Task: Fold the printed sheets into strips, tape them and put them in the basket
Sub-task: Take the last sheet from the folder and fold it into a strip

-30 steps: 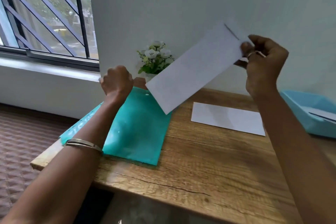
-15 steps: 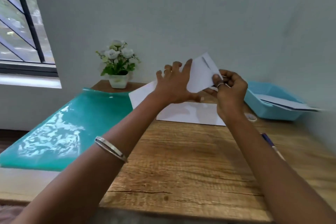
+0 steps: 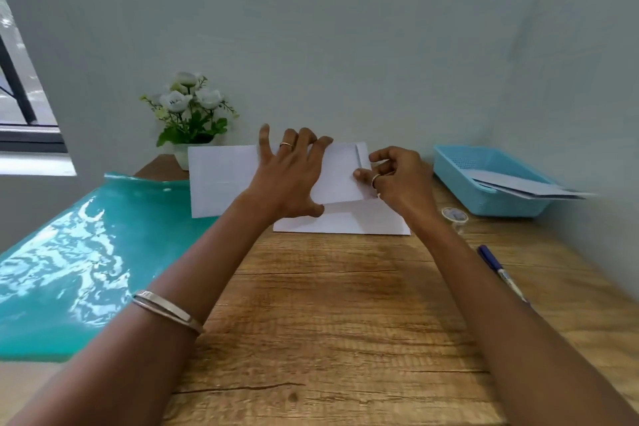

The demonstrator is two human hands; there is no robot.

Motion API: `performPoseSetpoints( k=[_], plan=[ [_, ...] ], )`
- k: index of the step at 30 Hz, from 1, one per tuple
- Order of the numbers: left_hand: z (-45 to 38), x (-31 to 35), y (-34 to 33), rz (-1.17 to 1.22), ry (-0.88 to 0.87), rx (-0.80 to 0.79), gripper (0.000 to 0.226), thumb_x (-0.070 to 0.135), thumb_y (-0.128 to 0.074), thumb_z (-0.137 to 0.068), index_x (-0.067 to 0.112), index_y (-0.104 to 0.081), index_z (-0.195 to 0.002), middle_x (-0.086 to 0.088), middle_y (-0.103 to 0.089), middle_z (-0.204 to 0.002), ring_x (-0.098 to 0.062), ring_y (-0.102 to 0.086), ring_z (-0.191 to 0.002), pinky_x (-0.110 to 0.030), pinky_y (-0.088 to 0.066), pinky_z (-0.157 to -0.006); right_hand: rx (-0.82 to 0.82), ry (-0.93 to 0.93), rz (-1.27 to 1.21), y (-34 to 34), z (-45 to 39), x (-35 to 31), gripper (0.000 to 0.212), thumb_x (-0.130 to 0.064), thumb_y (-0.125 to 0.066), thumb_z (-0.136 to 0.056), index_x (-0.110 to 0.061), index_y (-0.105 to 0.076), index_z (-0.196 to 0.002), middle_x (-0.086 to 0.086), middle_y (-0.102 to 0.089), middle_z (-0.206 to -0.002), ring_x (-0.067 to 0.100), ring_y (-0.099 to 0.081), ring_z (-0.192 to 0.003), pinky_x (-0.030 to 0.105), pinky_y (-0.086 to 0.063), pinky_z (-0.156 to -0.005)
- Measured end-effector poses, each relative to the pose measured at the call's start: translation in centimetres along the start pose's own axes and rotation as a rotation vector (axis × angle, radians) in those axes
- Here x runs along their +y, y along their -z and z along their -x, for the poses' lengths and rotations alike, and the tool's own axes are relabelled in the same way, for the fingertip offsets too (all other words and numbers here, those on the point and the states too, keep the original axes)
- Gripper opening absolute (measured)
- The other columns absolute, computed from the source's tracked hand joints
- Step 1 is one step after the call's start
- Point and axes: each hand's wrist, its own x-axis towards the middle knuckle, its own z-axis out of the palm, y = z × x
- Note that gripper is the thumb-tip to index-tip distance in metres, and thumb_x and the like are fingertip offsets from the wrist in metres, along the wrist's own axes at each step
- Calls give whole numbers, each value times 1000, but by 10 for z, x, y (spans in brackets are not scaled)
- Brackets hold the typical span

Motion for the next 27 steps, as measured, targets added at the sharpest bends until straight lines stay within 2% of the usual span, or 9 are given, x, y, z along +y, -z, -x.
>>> performPoseSetpoints(
  k=[3, 7, 12, 16, 22, 27],
  plan=[
    [1, 0, -3, 0, -7, -4, 112, 65, -68, -58, 17, -16, -145, -8, -31, -135, -30, -30, -128, -67, -3, -108, -13, -46, -47, 8, -1, 0, 20, -11, -69, -84, -10, -68, -105, 0, -68, -82, 16, -67, -76, 34, -60, -67],
    [4, -6, -3, 58, 27, -33, 116, 65, -68, -56, 18, -11, -146, -8, -31, -134, -31, -29, -129, -70, 1, -107, -157, -205, -379, 22, -2, -5, 18, 3, -59, -87, -3, -68, -101, 13, -72, -91, 25, -70, -75, 34, -59, -61],
    [6, -10, 0, 55, -21, -15, 113, 62, -67, -54, 18, -15, -144, -7, -34, -130, -31, -30, -128, -75, 3, -104, -256, -203, -393, 23, 2, -5, 19, 5, -55, -87, -7, -66, -97, 14, -69, -90, 27, -66, -72, 35, -58, -56],
    [7, -12, -2, 82, -57, -19, 112, 62, -65, -54, 18, -15, -144, -8, -35, -128, -32, -31, -126, -76, 3, -102, -349, -215, -450, 20, 4, -4, 23, 7, -59, -85, -4, -66, -103, 15, -69, -93, 28, -66, -74, 38, -58, -59],
    [9, -13, -2, 164, -80, -63, 117, 61, -66, -57, 21, -4, -148, -9, -32, -131, -33, -29, -128, -76, 3, -103, -446, -212, -571, 24, 4, -5, 17, 2, -62, -86, -7, -69, -100, 10, -73, -87, 24, -70, -75, 40, -59, -61],
    [11, -12, -4, 152, -112, -83, 113, 61, -65, -59, 20, -8, -147, -9, -32, -131, -31, -29, -129, -75, 4, -103, -456, -198, -526, 17, 8, -5, 24, 3, -61, -87, -8, -68, -106, 13, -72, -99, 30, -71, -83, 47, -59, -62]
  ],
)
